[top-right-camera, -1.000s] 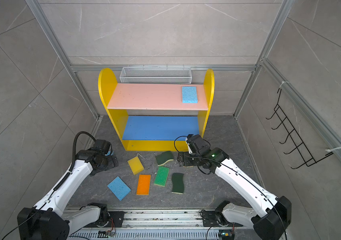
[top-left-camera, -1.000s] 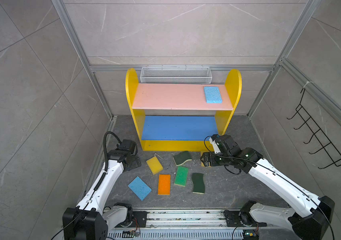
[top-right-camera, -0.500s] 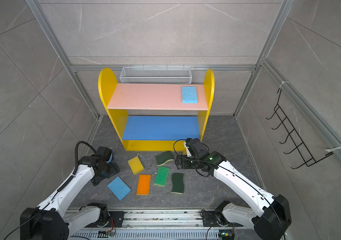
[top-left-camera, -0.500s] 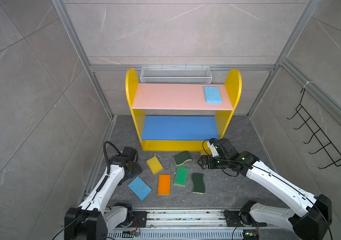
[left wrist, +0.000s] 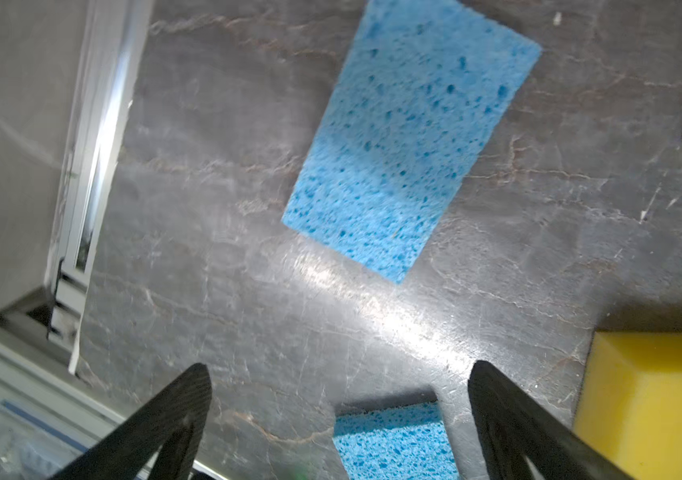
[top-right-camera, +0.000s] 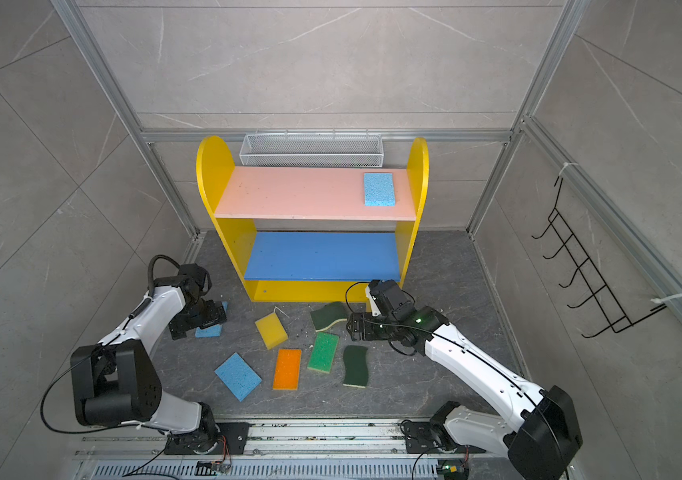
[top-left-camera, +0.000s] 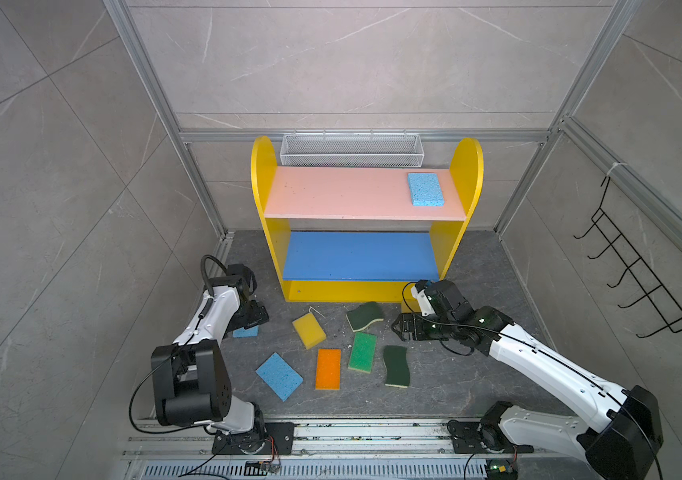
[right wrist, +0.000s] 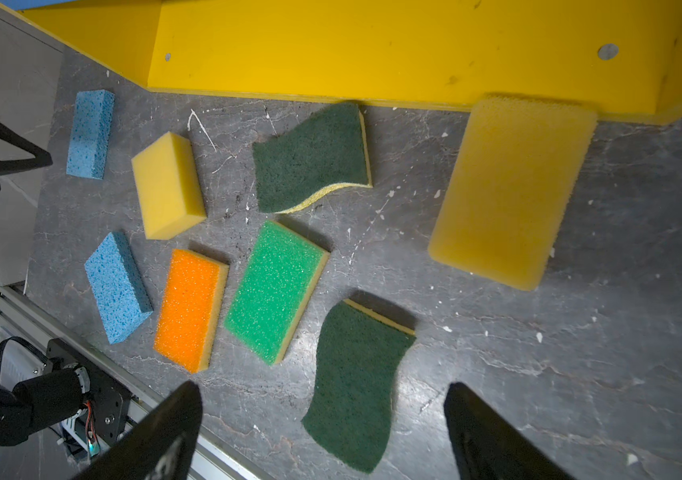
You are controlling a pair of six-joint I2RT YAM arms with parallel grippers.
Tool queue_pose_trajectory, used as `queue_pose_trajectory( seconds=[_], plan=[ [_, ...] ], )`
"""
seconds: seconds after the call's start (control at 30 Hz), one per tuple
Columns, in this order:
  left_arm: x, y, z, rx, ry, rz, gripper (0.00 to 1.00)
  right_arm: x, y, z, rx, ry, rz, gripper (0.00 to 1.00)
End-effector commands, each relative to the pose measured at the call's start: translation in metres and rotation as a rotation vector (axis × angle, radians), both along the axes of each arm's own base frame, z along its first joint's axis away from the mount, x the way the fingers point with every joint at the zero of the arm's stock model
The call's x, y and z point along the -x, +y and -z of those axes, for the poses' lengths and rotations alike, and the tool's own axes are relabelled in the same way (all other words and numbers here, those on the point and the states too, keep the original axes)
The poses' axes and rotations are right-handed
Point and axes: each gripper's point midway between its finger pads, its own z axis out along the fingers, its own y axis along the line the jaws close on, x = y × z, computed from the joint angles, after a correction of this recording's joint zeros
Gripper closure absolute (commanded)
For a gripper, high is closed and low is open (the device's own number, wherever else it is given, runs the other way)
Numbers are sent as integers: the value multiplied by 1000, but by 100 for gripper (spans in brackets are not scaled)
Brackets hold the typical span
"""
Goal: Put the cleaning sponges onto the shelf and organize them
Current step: 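Close the left gripper on the light blue sponge near the shelf and lift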
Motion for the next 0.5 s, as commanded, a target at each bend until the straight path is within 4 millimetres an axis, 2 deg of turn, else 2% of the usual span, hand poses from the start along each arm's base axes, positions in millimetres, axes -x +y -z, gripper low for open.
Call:
queue_pose_trajectory(
  seconds=[0.0,0.1,0.17,0.23,0.27,0.47],
  plan=[
    [-12,-5,6,23,46,249,0,-2,6,12,0,22,-1,7],
    [-18,3,11,-22,50,330,0,-4,8,14,1,25,-7,7],
    [-23,-3,15,43,5,358,1,-5,9,16,6,27,-11,7],
    [-22,7,20,5,25,375,0,-6,10,17,10,30,-15,7],
    [-23,13,22,-6,32,367,1,-6,10,18,13,32,-19,7],
    [-30,20,33,44,35,354,1,-9,12,24,31,43,-29,7]
  ],
)
